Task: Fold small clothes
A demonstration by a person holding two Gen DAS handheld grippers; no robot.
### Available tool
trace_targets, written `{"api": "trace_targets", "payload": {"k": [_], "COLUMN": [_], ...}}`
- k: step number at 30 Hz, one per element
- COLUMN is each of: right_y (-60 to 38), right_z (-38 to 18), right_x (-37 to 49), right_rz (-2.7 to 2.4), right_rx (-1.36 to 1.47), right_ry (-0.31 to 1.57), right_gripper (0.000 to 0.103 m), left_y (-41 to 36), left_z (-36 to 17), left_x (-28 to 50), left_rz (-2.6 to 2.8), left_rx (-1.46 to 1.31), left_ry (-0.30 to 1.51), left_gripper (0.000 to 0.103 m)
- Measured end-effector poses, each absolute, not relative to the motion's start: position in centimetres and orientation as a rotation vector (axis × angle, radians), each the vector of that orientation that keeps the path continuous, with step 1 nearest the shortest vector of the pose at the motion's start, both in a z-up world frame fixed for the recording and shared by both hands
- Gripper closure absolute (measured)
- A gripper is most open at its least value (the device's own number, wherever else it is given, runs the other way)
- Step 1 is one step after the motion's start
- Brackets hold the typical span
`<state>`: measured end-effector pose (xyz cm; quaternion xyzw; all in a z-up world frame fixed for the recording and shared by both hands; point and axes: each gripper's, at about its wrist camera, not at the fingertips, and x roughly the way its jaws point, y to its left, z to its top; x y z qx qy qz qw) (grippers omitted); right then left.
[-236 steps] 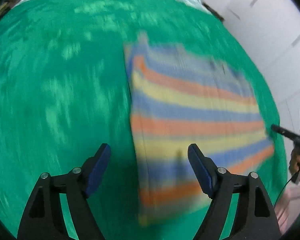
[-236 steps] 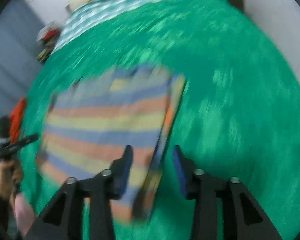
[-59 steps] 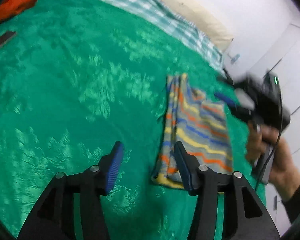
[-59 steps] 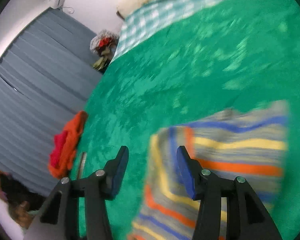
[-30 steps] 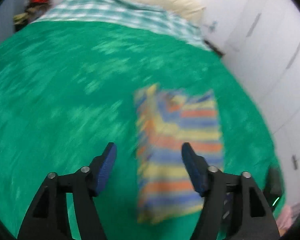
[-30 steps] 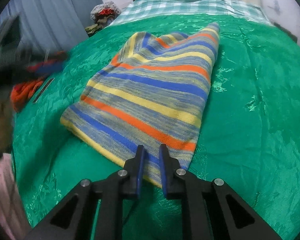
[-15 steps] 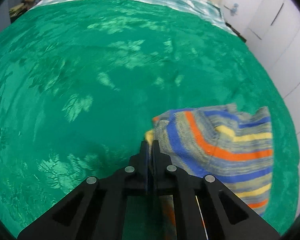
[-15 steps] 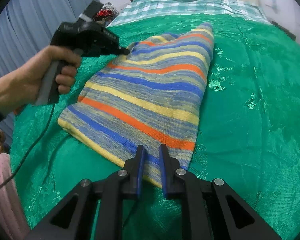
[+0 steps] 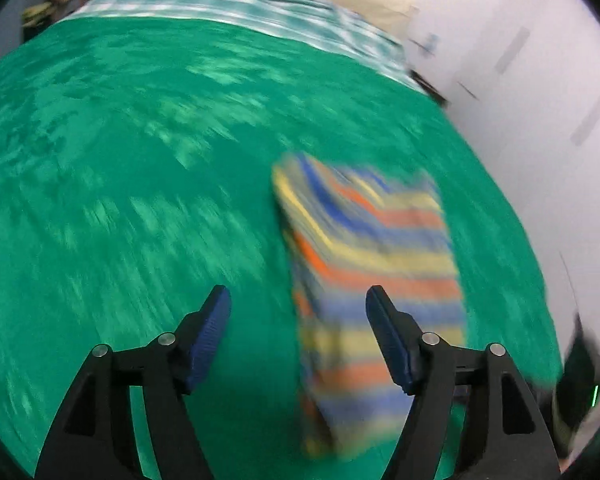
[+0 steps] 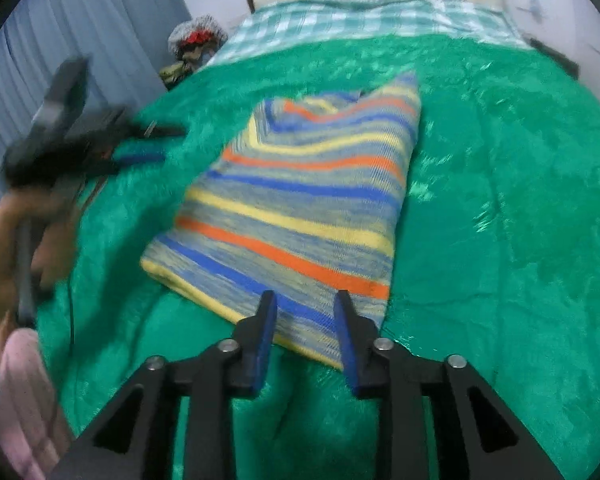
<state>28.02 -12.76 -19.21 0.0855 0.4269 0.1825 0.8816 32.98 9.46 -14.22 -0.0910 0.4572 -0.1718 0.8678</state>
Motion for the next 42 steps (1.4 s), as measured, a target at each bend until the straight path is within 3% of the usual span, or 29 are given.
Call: {"api": "trace_targets", "payload": {"k": [2, 3, 4, 6, 9, 11, 14, 16, 18, 28, 42], "right_y": [-12.5, -12.2, -11.7, -11.3, -11.4, -11.5, -12.0, -12.1, -12.4, -14.3, -16.2], "right_z": [-19.0, -19.3, -20.2, -21.4, -20.8, -20.1, -19.3, -18.6, -18.2, -16.3, -13.4], "right_x": [27.7, 27.7, 27.7, 27.7, 27.1, 26.4, 24.7, 23.1, 22.1, 18.8, 16.9], "right_rz": [0.389, 0.396, 0.395, 0.382, 0.353, 0.329, 0.288, 0.245, 0.194, 0.036, 0.012], "right_rx": [0.175, 0.167, 0.151, 0.126, 0.138, 0.151, 0.157, 0.15, 0.125, 0.031, 0.077], "right_ry": [0.9, 0.92, 0.957, 1.004, 1.021, 1.047, 1.051, 1.038, 1.034, 1.039, 1.032], "right_gripper": [0.072, 0.072, 0.072, 0.072, 0.072, 0.072, 0.05, 0.026, 0.02, 0.012, 0.012], "left_y": [7.7, 6.8, 6.3, 6.7, 7.7, 8.0, 8.7, 8.7, 8.6, 7.6, 5.1], "left_z": [-15.6, -16.8, -18.3, -20.0, -19.3, -18.2, -16.2, -15.4, -15.2, -16.3, -13.4], "left_x": [30.6, 29.7, 29.4, 29.0, 28.3, 27.4, 25.3, 23.9, 22.9, 19.8, 17.7], "left_rz": [-0.393, -0.375, -0.32, -0.307, -0.267, -0.188, -0.166, -0.161, -0.152, -0.123, -0.139], "left_rx": [-0.108, -0.03, 0.058, 0.054, -0.001, 0.024, -0.016, -0.02, -0.019, -0.06, -0.036], "left_ry": [0.997, 1.023, 1.074, 1.096, 1.08, 1.069, 1.026, 1.012, 1.008, 1.025, 0.972], "left_gripper": [0.036, 0.046, 0.076, 0.078, 0.067, 0.028, 0.007, 0.006, 0.006, 0.006, 0.006]}}
